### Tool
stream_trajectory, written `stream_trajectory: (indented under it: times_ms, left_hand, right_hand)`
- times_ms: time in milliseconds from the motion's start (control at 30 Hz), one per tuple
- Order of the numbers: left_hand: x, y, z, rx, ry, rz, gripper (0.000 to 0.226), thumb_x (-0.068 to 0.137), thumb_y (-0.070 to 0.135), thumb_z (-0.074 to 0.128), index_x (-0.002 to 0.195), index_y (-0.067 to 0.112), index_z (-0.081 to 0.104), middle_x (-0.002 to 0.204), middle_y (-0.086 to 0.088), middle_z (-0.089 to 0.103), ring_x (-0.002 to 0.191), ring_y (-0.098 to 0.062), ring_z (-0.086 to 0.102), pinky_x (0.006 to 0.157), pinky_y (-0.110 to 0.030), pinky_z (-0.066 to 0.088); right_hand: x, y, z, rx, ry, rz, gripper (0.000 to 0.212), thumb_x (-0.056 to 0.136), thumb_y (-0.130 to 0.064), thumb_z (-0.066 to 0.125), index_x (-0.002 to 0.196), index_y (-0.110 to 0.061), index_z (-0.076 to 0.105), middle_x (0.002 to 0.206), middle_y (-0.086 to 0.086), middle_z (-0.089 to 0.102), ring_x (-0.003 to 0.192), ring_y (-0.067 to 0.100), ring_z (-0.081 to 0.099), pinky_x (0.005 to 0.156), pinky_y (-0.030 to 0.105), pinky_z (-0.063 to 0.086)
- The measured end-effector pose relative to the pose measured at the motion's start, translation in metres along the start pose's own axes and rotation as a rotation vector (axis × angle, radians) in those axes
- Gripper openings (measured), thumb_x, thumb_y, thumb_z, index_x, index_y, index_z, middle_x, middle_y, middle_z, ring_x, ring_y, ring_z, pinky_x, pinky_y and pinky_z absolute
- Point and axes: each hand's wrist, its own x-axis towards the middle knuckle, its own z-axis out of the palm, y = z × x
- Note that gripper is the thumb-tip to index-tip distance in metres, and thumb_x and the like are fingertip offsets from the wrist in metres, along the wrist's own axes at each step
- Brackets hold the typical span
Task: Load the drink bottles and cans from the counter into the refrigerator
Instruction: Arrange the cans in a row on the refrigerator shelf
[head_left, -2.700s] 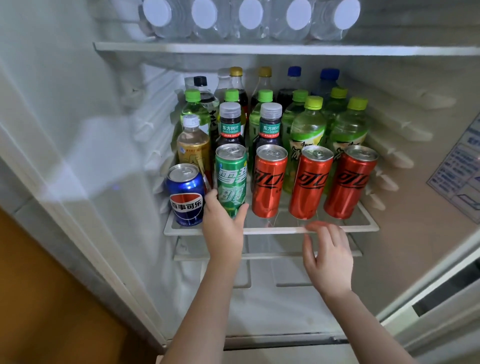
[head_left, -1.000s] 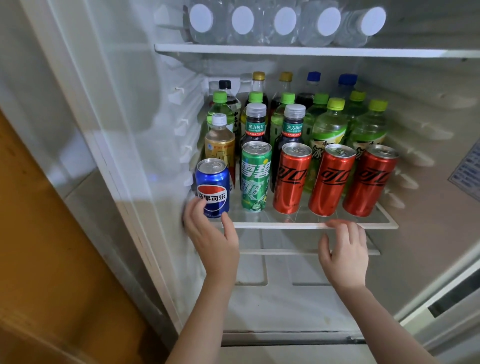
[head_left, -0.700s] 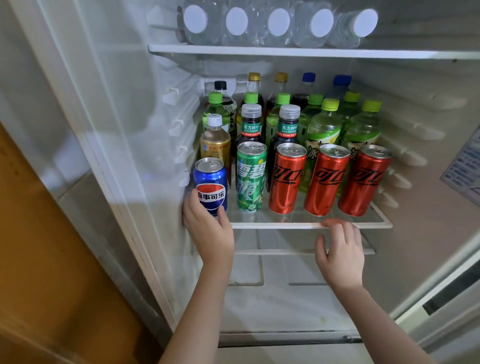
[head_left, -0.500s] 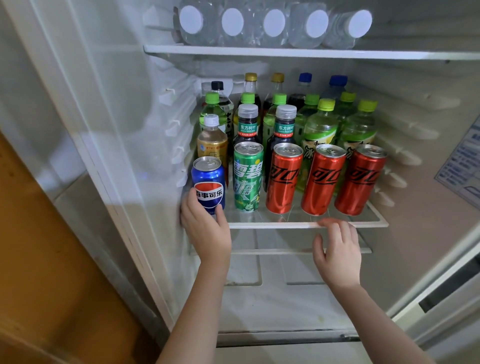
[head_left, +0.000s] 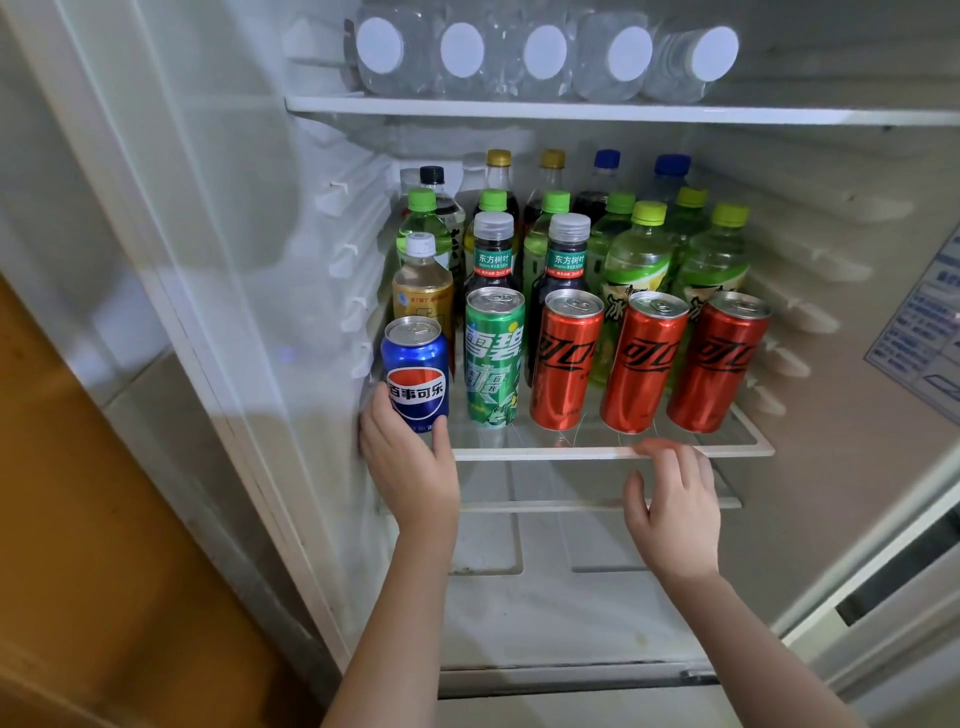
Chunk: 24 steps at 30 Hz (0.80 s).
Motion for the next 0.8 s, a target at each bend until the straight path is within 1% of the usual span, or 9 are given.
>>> stream_trajectory:
  times_ms: [167, 300, 333, 433, 467, 533, 600, 733, 800]
  left_hand:
    - [-0.001, -0.001, -0.003, -0.003, -0.013, 0.014, 0.068, 0.076, 0.011, 0.075, 0.135, 0.003, 0.041, 0.132, -0.013, 0.051, 0.123, -0.026, 0.048, 0.102, -0.025, 0.033]
    - [-0.003, -0.002, -0.013, -0.079, -0.055, 0.081, 0.066, 0.079, 0.009, 0.072, 0.136, 0.0, 0.039, 0.133, -0.016, 0.049, 0.124, -0.028, 0.047, 0.104, -0.037, 0.043]
    - [-0.004, -0.003, -0.016, -0.092, -0.062, 0.101, 0.066, 0.08, 0.009, 0.071, 0.136, -0.001, 0.038, 0.134, -0.016, 0.048, 0.124, -0.027, 0.046, 0.105, -0.033, 0.042]
    - [-0.013, -0.002, -0.025, -0.117, -0.074, 0.156, 0.058, 0.083, 0.01, 0.069, 0.133, -0.003, 0.041, 0.133, -0.018, 0.047, 0.124, -0.024, 0.044, 0.104, -0.009, 0.03]
    - [-0.017, -0.001, -0.028, -0.123, -0.085, 0.165, 0.056, 0.084, 0.009, 0.068, 0.131, -0.004, 0.042, 0.132, -0.018, 0.047, 0.124, -0.024, 0.043, 0.103, -0.007, 0.028]
    - [-0.024, 0.001, -0.034, -0.128, -0.12, 0.177, 0.053, 0.084, 0.01, 0.067, 0.13, -0.003, 0.044, 0.132, -0.017, 0.046, 0.124, -0.023, 0.042, 0.105, -0.013, 0.029]
    - [-0.033, 0.003, -0.04, -0.122, -0.169, 0.174, 0.045, 0.087, 0.012, 0.064, 0.128, 0.002, 0.048, 0.133, -0.013, 0.047, 0.125, -0.022, 0.042, 0.105, -0.023, 0.032]
    - [-0.055, 0.01, -0.052, -0.091, -0.262, 0.209, 0.021, 0.094, 0.013, 0.051, 0.111, 0.007, 0.061, 0.125, -0.006, 0.051, 0.122, -0.017, 0.044, 0.103, -0.025, 0.033]
    - [-0.068, 0.015, -0.058, -0.062, -0.324, 0.232, 0.016, 0.093, 0.007, 0.054, 0.105, 0.008, 0.064, 0.119, -0.002, 0.056, 0.119, -0.019, 0.048, 0.102, -0.028, 0.035]
  right_hand:
    - [0.0, -0.003, -0.003, -0.001, -0.032, 0.022, 0.028, 0.08, -0.014, 0.044, 0.097, -0.001, 0.062, 0.098, 0.011, 0.061, 0.09, 0.035, 0.054, 0.085, 0.03, 0.037]
    - [-0.001, -0.006, -0.007, -0.015, -0.068, 0.025, 0.028, 0.078, -0.012, 0.047, 0.099, -0.002, 0.062, 0.101, 0.01, 0.061, 0.094, 0.033, 0.054, 0.086, 0.029, 0.037]
    - [-0.001, -0.006, -0.009, -0.016, -0.083, 0.028, 0.027, 0.077, -0.01, 0.05, 0.101, -0.002, 0.062, 0.102, 0.01, 0.061, 0.096, 0.033, 0.054, 0.087, 0.029, 0.037]
    - [-0.001, -0.01, -0.017, 0.005, -0.165, 0.057, 0.033, 0.074, 0.0, 0.062, 0.106, -0.003, 0.062, 0.111, 0.009, 0.061, 0.109, 0.032, 0.055, 0.092, 0.026, 0.038]
    - [-0.003, -0.012, -0.021, 0.02, -0.201, 0.073, 0.036, 0.074, 0.001, 0.064, 0.109, -0.004, 0.062, 0.115, 0.008, 0.061, 0.114, 0.032, 0.054, 0.092, 0.027, 0.04]
    - [-0.008, -0.015, -0.032, 0.064, -0.242, 0.112, 0.038, 0.076, -0.001, 0.066, 0.114, -0.006, 0.062, 0.125, 0.007, 0.058, 0.121, 0.028, 0.052, 0.09, 0.029, 0.042]
    - [-0.015, -0.016, -0.047, 0.102, -0.243, 0.138, 0.037, 0.08, -0.004, 0.065, 0.116, -0.009, 0.061, 0.132, 0.002, 0.055, 0.122, 0.024, 0.051, 0.087, 0.026, 0.042]
    - [-0.029, -0.016, -0.091, 0.187, -0.14, 0.149, 0.027, 0.079, -0.001, 0.065, 0.106, -0.008, 0.063, 0.127, 0.003, 0.058, 0.119, 0.023, 0.054, 0.092, 0.02, 0.037]
    - [-0.033, -0.017, -0.121, 0.221, -0.069, 0.143, 0.021, 0.082, -0.011, 0.058, 0.101, -0.006, 0.065, 0.12, 0.006, 0.06, 0.116, 0.024, 0.054, 0.099, 0.016, 0.033]
